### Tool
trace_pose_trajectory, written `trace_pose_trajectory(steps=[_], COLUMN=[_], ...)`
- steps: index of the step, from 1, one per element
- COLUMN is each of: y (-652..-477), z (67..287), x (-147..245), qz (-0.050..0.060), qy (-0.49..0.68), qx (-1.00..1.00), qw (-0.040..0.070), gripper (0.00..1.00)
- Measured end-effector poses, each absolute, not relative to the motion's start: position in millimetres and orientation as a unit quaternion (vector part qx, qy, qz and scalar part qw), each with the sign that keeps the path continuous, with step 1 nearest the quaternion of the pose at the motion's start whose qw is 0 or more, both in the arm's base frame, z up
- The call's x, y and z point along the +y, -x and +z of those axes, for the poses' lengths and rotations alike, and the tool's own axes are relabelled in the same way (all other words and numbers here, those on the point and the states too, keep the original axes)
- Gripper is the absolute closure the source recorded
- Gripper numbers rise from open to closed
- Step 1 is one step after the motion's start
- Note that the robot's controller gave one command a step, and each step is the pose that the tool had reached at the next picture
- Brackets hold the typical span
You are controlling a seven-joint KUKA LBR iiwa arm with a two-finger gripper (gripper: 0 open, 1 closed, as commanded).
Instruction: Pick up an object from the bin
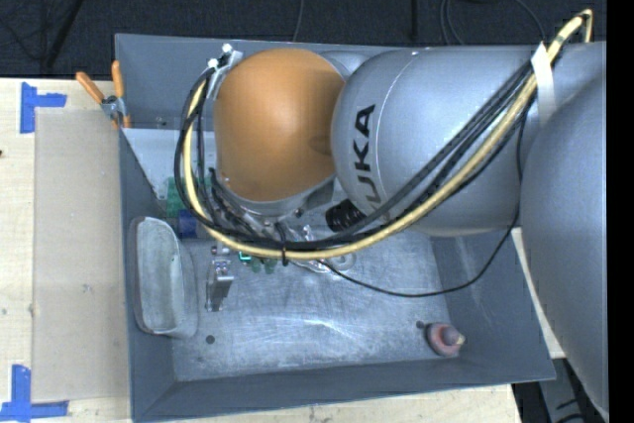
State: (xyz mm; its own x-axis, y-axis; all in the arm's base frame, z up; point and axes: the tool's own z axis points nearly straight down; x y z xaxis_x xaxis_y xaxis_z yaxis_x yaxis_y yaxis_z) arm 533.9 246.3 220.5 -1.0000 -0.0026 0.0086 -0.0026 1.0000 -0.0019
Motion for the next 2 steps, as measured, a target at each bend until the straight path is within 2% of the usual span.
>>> trace_pose_trajectory(steps=[1,2], y=[-580.0,-603.9], z=[132.0,98.1], x=[176.5,84.6], qz=[0.003,0.002], qy=[0.062,-0.043], qx=[-0.998,-0.999], qw=[0.004,0.002], gripper=[0.0,0.0])
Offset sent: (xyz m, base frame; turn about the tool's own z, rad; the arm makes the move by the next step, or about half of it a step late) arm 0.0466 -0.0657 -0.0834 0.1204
